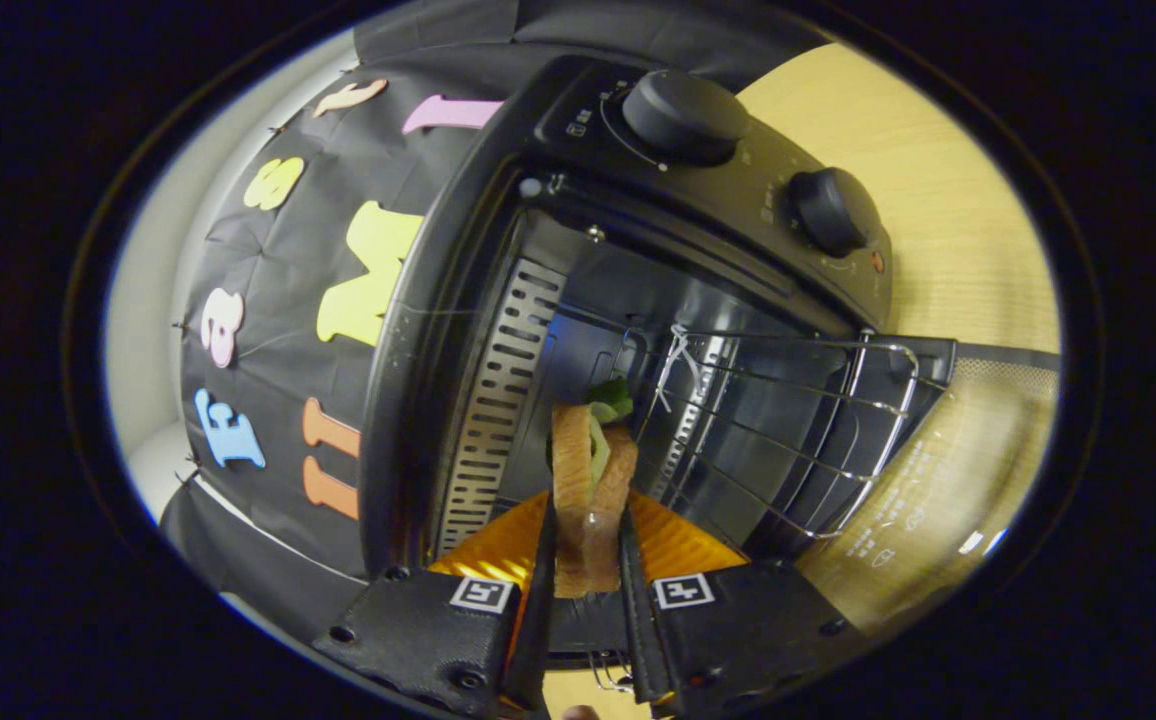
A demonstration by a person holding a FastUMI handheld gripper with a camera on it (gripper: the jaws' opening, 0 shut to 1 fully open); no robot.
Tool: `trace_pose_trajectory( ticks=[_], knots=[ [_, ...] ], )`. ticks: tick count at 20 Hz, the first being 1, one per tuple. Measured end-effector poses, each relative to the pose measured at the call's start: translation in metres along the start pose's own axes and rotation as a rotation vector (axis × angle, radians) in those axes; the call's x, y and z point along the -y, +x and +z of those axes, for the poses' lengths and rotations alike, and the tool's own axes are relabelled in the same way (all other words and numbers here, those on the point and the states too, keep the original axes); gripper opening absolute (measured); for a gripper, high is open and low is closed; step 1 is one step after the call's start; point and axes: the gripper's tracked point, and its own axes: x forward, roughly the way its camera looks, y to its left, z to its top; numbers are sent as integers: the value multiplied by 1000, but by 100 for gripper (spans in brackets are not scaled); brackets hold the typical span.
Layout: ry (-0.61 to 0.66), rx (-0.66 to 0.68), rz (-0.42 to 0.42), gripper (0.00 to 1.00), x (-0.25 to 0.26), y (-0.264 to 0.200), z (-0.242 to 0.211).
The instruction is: Open the toaster oven, put the food inside, and close the toaster oven door.
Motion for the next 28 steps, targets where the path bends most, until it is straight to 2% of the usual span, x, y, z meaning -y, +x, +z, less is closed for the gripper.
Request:
trace_pose_trajectory(
  ticks=[4,5,10,13,15,18,20,24,28],
  knots=[
    [-118,-34,-42,46,7,-1,-3],
    [-163,-57,-52,51,5,-2,-7],
    [-440,-102,-94,66,5,0,-14],
    [-601,-140,-119,80,6,4,-21],
    [-723,-164,-139,85,10,6,-25],
    [-815,-171,-157,87,10,0,-25],
    [-878,-152,-186,92,11,-1,-19],
    [-1096,-164,-220,100,11,-7,-14],
    [-1215,-187,-254,100,17,-17,-23]
  ],
)
